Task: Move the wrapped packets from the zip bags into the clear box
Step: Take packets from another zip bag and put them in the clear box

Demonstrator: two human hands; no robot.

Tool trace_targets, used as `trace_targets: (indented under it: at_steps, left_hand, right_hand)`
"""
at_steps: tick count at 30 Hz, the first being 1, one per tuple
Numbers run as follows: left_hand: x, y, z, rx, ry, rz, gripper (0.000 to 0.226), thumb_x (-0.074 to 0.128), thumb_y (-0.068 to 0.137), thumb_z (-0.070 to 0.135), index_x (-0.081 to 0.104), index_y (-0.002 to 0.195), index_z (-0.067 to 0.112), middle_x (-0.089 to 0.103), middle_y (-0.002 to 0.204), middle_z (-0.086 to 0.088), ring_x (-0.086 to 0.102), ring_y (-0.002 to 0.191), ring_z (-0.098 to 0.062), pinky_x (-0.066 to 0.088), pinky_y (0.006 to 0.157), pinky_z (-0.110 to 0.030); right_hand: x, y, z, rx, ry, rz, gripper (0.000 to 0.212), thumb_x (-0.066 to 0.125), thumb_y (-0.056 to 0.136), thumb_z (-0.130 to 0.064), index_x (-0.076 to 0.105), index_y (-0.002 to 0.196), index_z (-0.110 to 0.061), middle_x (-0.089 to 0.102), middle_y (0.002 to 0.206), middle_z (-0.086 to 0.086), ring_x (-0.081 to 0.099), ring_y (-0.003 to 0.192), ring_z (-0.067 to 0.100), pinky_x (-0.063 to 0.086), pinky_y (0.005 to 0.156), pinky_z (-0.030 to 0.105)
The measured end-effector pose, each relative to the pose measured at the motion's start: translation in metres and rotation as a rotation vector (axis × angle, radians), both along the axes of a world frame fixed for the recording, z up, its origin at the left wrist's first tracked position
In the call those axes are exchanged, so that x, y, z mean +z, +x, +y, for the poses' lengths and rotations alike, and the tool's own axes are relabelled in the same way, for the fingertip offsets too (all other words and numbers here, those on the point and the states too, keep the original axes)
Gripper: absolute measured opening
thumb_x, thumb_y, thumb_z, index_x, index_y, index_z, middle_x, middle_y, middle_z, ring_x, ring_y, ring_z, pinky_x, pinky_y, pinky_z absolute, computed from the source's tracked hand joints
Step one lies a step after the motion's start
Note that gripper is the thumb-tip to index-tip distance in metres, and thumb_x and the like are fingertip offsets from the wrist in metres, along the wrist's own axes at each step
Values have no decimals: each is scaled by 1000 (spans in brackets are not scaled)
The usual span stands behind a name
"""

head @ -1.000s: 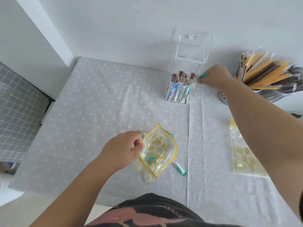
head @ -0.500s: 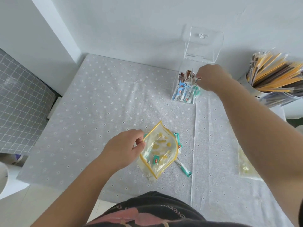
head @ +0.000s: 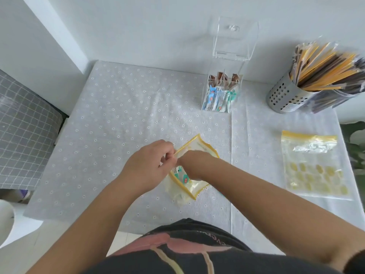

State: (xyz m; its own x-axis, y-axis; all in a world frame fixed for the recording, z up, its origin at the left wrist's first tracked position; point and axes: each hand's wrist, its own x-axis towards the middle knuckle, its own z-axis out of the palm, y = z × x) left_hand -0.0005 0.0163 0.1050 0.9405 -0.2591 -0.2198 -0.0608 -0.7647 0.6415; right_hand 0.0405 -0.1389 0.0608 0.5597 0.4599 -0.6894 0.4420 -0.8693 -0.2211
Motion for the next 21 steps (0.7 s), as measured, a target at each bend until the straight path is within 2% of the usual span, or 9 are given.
trace_targets:
  at_steps: [3,6,8,9,11,13,14,17,21]
  left_hand:
    - [2,-6,4,-6,13,-3,23,56,92,30,45,72,26,64,94,10,60,82,-10,54,67,-37]
    - [-1,-14,9,-9,66,24,24,55,92,32,43,72,25,66,95,11,61,82,-8,56,68,-37]
    - [-4,-20,13,10,73,52,24,55,93,32,44,73,25,66,95,13,61,81,-7,56,68,-37]
    - [-5,-23,15,21,73,61,24,55,93,32,44,73,25,66,95,13,61,81,-7,56,69,-38]
    - [-6,-26,19,36,76,79,24,55,93,33,44,72,26,66,94,13,61,81,-8,56,69,-39]
    - [-7,-28,20,35,84,94,24,54,93,34,44,73,26,66,96,14,61,82,-9,56,69,-39]
    - [-7,-28,20,30,90,96,24,54,93,34,44,73,26,66,96,14,61,82,-9,56,69,-39]
    - [-8,-27,18,23,93,89,24,54,93,35,43,73,27,65,96,14,61,82,-8,55,67,-37]
    - [-9,-25,17,21,80,82,24,54,93,35,43,73,27,65,92,12,61,81,-8,55,67,-36]
  right_hand:
    - [-24,-9,-2,129,-11,-35,61,39,97,-6,35,143,-46,52,112,6,48,73,18,33,53,26]
    - [-37,-19,-3,193,-3,-33,62,38,98,-6,29,145,-46,50,108,8,47,77,20,29,53,24]
    - [-42,-21,-3,162,52,-5,59,41,98,-4,36,145,-39,49,102,6,47,72,16,29,51,21]
    - [-47,-21,-4,150,91,23,54,44,96,-4,44,141,-34,54,104,5,52,76,17,36,56,21]
    - [-56,-25,-6,6,215,106,32,52,89,-14,64,117,-26,63,104,7,58,81,18,50,73,31]
    - [-58,-29,-10,-36,275,-67,4,59,74,-23,62,75,-21,60,75,7,49,62,15,48,62,38]
    - [-56,-28,-10,-75,308,-128,7,59,70,-21,55,66,-23,53,66,2,43,55,13,43,53,33]
    - [-51,-26,-11,-80,315,-206,15,59,71,-16,49,66,-25,47,64,-7,37,47,8,32,42,21]
    - [-51,-23,-9,79,207,-85,13,52,88,-7,61,83,-14,52,75,-1,48,61,13,43,54,29]
